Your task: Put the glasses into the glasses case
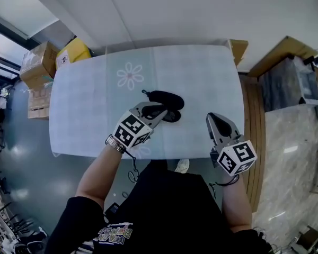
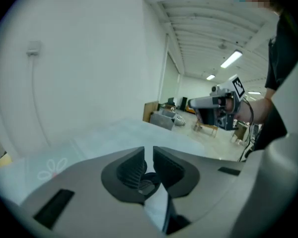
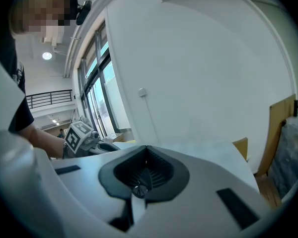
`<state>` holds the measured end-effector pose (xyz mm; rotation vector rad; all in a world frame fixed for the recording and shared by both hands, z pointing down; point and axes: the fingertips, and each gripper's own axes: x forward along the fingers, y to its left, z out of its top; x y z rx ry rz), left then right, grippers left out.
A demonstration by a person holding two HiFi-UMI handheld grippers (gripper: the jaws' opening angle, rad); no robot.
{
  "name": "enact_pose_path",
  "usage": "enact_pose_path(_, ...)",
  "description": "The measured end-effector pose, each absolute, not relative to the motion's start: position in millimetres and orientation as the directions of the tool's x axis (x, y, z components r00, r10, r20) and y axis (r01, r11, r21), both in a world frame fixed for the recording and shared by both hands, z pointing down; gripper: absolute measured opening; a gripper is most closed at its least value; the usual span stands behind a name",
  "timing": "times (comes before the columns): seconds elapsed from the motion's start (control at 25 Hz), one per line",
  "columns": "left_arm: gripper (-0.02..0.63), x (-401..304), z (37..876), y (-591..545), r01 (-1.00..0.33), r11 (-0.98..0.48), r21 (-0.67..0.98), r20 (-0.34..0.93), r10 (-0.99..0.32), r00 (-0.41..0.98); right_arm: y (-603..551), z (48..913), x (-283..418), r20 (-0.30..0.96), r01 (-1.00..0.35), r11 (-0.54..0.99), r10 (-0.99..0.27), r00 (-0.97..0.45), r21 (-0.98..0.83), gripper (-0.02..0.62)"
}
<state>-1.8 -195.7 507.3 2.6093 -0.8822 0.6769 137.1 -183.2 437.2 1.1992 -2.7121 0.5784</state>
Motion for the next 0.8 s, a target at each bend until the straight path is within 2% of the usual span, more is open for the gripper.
enact_pose_path(0.16,0.034,-10,482,-177,-0.721,-0.670,0.178,0.432,-0.605,0.669,-171,427,131,0.244,-0.693,0.668,-0.649,-0.721,-0.270,0.023)
enact_pose_path(0.4,0.029,-17,449,-138,-0.806,-0.546,0.227,0.328,-0.737,0.592,-148,417,120,0.232,-0.626,0.746,-0.583,-0.779,-0.228,0.023)
enact_pose_path(0.8,0.028,-26,424,-74,-0.876,-0.435,0.208,0.292,-0.827,0.480,-112,414,92,0.223,-0.529,0.817,-0.486,-0.845,-0.227,0.023)
